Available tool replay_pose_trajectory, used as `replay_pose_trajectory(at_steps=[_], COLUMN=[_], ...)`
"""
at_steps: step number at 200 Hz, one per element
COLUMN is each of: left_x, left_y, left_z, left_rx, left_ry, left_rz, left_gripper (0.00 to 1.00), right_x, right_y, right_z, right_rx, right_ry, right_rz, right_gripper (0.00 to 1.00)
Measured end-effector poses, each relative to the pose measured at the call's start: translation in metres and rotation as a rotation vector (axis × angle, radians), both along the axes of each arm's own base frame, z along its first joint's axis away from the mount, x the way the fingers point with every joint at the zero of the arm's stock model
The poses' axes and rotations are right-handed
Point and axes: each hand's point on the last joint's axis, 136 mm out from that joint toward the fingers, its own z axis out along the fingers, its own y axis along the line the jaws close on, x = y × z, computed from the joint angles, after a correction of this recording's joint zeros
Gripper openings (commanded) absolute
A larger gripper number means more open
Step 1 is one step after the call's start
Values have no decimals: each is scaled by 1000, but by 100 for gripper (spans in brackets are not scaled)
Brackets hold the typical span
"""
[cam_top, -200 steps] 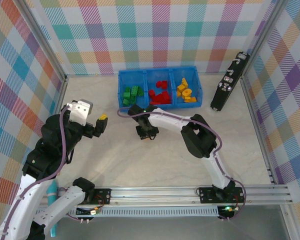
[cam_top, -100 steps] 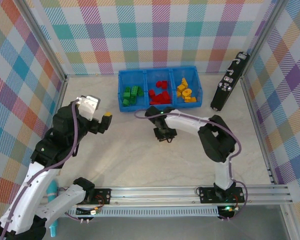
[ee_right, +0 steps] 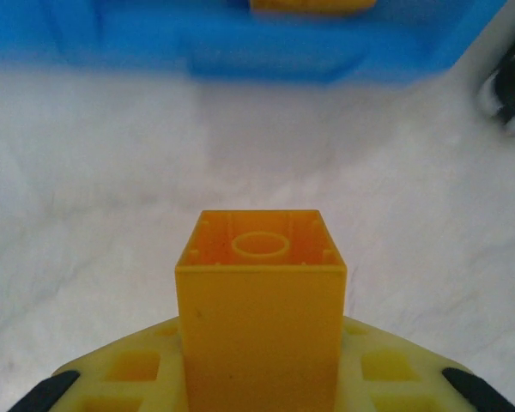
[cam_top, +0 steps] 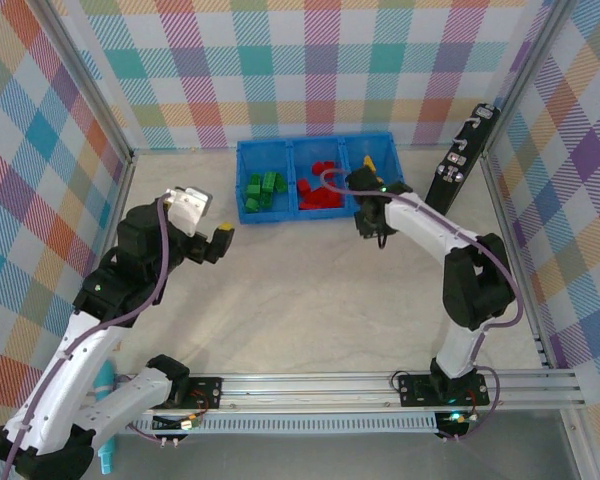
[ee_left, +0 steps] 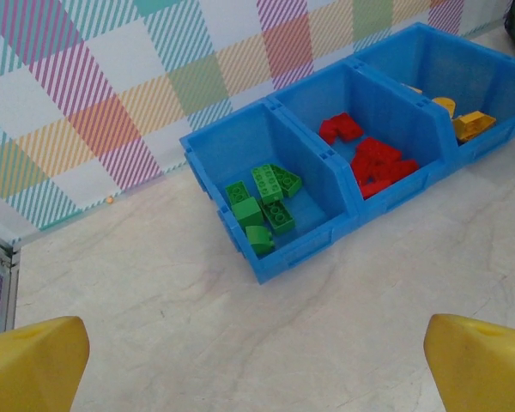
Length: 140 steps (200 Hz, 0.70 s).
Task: Sort the legos into containers by color
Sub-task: Place the lego in the container.
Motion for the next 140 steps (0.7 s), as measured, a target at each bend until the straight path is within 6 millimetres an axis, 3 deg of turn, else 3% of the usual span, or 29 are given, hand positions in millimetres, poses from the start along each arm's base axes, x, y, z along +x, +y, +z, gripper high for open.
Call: replay_pose_trajectory(at_steps=[32,140], left_x=[10,30], left_y=[-5,-12], left_z=[-4,-23], left_rx=[11,-42], left_ry=[32,115], left_rz=[-3,19], left_gripper=[100,100], right_x=[41,150], right_y=[-3,-10], right_z=[19,9], right_rx=[9,59], right_ry=[-92,-205], right_rz=[7,-3], right_gripper=[28,30])
